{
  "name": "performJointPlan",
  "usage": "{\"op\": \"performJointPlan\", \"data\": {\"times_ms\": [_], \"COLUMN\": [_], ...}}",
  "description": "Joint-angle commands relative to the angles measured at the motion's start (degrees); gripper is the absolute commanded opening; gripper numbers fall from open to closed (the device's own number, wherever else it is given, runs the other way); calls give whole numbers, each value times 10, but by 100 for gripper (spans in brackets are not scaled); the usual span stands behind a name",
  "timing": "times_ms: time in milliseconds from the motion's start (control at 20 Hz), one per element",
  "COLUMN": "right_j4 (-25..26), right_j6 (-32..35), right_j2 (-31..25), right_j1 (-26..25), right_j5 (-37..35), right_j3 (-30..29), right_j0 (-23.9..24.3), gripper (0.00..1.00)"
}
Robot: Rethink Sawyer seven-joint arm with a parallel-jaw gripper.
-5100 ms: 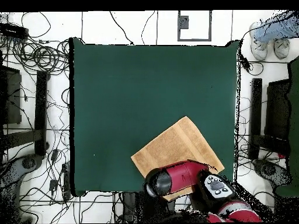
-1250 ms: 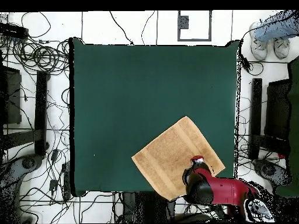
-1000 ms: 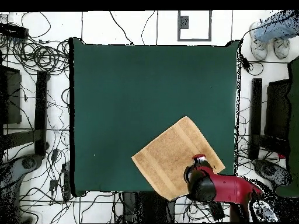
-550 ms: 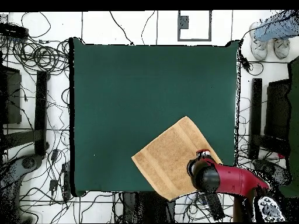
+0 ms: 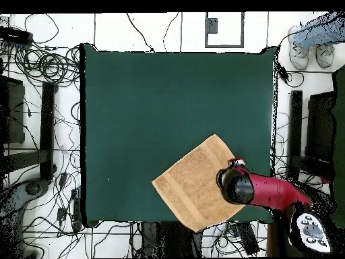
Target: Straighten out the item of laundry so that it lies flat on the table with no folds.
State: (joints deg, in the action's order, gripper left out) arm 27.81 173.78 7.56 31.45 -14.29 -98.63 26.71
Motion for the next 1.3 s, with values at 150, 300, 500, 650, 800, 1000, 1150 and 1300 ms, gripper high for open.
{"op": "performJointPlan", "data": {"times_ms": [150, 300, 500, 650, 800, 1000, 1150, 1300], "right_j4": [-84, -102, -116, -123, -124, -123, -120, -117], "right_j6": [0, -8, -11, -14, -14, -5, 0, -11], "right_j2": [-88, -117, -147, -172, -186, -181, -181, -184], "right_j1": [-37, -28, -20, -16, -15, -24, -36, -47], "right_j5": [-77, -69, -47, -34, -20, -16, -7, -30], "right_j3": [43, 21, -7, -24, -33, -28, -26, -32], "right_j0": [-23, -5, 15, 29, 38, 30, 29, 32], "gripper": [0, 0, 0, 0, 0, 0, 0, 0]}}
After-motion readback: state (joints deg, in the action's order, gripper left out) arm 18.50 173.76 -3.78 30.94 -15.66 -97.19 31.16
